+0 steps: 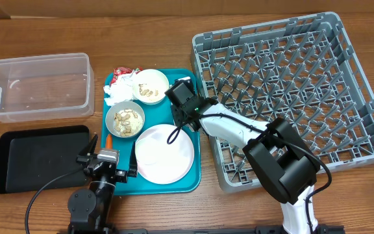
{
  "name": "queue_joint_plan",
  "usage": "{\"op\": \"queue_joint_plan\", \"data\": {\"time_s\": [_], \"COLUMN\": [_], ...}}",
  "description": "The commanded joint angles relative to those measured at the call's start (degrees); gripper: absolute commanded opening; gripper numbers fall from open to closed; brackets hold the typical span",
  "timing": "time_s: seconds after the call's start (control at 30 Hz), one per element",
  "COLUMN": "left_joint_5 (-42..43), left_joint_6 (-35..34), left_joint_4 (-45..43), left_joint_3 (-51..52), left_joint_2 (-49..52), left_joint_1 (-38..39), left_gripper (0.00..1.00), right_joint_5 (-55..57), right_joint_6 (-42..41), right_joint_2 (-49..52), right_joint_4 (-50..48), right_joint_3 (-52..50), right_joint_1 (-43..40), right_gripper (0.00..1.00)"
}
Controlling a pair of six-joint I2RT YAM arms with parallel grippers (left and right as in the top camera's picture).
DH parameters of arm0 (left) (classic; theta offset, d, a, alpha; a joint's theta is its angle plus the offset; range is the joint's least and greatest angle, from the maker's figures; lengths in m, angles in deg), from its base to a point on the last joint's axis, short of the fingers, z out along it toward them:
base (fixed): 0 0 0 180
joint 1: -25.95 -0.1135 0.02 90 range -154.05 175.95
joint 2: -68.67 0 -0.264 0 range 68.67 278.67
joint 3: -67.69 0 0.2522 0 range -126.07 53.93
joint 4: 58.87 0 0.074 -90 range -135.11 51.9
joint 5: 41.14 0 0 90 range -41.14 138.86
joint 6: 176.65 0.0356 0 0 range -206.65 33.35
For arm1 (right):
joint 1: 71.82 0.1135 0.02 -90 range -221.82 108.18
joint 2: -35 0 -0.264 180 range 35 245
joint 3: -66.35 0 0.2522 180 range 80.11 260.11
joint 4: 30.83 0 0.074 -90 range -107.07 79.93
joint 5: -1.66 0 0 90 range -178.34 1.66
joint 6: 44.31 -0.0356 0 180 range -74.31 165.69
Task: Sort waste into correct bins and load items into the dishwasher rack
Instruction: 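Carry the yellow spoon into the dish rack and release it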
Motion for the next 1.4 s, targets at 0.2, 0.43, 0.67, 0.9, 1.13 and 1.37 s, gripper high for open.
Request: {"op": "queue_joint_plan", "data": {"time_s": [0.2,0.43,0.67,0.9,1.13,1.37], "left_joint_5": [0.0,0.0,0.0,0.0,0.0,0.0], "left_joint_6": [-0.3,-0.4,-0.4,-0.4,-0.4,-0.4], "left_joint_4": [-0.2,-0.2,-0.2,-0.2,-0.2,-0.2], "left_joint_3": [0.4,0.4,0.4,0.4,0.4,0.4], "left_joint_2": [-0.6,-0.6,-0.6,-0.6,-0.6,-0.6], "left_joint_1": [-0.1,-0.1,-0.1,-0.1,-0.1,-0.1], "left_gripper": [1.0,1.0,1.0,1.0,1.0,1.0], "right_joint_5": [-0.1,-0.2,-0.2,-0.1,1.2,0.4], "right_joint_6": [0.5,0.5,0.5,1.7,2.9,6.4], "right_joint_2": [0.5,-3.5,-10.9,-18.4,-18.2,-16.4], "right_joint_4": [5.2,15.0,21.4,25.8,30.6,27.1], "right_joint_3": [4.1,11.3,13.7,13.7,12.2,6.1], "right_joint_1": [-0.4,-0.4,-0.4,-0.6,-3.3,-9.4], "right_gripper": [0.05,0.04,0.04,0.04,0.04,0.08]}}
